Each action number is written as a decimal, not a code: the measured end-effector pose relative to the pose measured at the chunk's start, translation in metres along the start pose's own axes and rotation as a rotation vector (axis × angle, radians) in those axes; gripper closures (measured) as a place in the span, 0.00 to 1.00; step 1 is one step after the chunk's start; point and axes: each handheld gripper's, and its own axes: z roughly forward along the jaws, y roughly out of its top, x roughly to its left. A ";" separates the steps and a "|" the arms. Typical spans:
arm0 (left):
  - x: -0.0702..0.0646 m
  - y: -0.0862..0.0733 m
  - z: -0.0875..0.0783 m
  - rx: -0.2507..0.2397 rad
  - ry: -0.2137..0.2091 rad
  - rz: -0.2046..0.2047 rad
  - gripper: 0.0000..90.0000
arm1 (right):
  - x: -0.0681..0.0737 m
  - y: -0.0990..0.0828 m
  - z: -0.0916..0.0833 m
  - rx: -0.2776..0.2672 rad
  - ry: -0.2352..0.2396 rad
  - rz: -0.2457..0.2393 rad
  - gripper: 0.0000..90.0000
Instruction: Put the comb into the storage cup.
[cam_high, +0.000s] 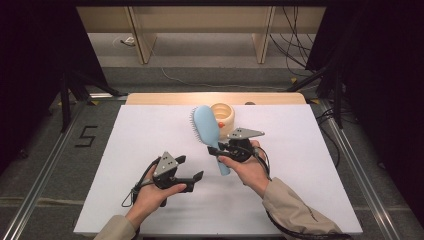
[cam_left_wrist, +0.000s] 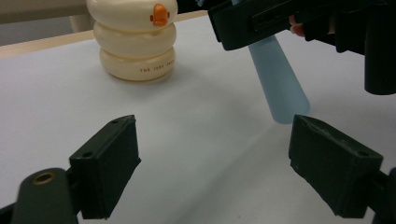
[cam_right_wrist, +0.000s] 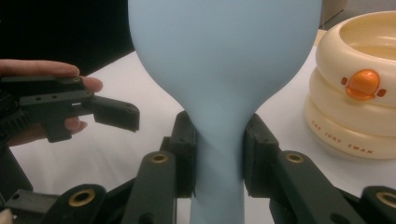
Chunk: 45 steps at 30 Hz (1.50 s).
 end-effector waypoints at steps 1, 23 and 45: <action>-0.001 0.000 0.001 0.000 -0.004 0.000 0.18 | 0.000 0.000 0.001 -0.001 -0.001 0.001 0.78; -0.009 0.004 0.014 -0.010 -0.039 -0.034 0.19 | 0.005 0.003 0.007 -0.028 0.000 0.009 0.78; -0.014 0.005 0.023 -0.007 -0.053 -0.049 0.19 | 0.010 0.005 0.011 -0.035 0.004 0.016 0.78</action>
